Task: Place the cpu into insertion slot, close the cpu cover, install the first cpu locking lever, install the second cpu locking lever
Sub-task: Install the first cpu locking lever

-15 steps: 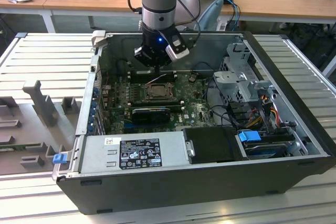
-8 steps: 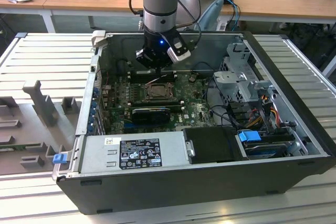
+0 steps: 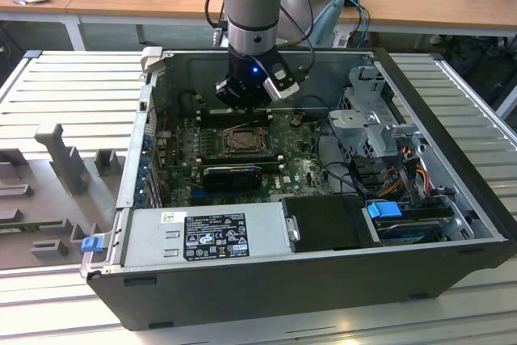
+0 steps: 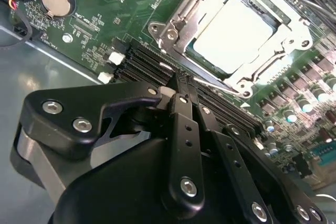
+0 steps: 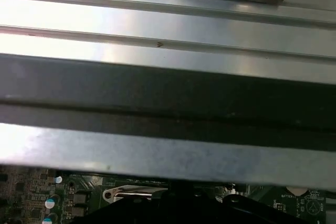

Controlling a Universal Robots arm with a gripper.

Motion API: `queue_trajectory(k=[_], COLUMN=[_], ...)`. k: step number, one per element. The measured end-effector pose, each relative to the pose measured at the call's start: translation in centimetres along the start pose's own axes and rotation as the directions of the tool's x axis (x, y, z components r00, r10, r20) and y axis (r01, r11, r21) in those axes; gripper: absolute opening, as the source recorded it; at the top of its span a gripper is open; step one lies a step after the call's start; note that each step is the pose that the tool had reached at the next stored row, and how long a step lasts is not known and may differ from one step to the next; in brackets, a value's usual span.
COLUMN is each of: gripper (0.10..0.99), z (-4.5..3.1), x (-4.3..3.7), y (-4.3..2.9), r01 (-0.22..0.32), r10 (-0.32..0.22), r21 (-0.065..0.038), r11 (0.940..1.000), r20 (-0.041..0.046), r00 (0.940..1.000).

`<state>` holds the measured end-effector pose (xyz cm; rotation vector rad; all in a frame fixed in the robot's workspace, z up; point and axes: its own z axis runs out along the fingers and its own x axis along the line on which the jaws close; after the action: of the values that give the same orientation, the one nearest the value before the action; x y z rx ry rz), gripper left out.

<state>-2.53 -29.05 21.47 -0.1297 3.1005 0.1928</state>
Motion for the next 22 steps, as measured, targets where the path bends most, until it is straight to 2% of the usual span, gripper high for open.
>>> queue_trajectory(k=[6,15,17,22], gripper=[0.106,0.106,0.106,0.106], z=[0.46,0.98,1.06,1.19], x=[-0.16,-0.28,-0.29,-0.3], y=[-0.07,-0.15,-0.16,-0.18], r01=[0.0,0.0,0.001,0.001], r10=[0.0,0.0,-0.001,-0.001], r21=[0.006,0.007,0.015,0.023], r11=[1.0,1.0,0.9999,0.9997], r20=[0.0015,0.0013,0.0005,0.0], r00=[1.0,1.0,1.0,1.0])
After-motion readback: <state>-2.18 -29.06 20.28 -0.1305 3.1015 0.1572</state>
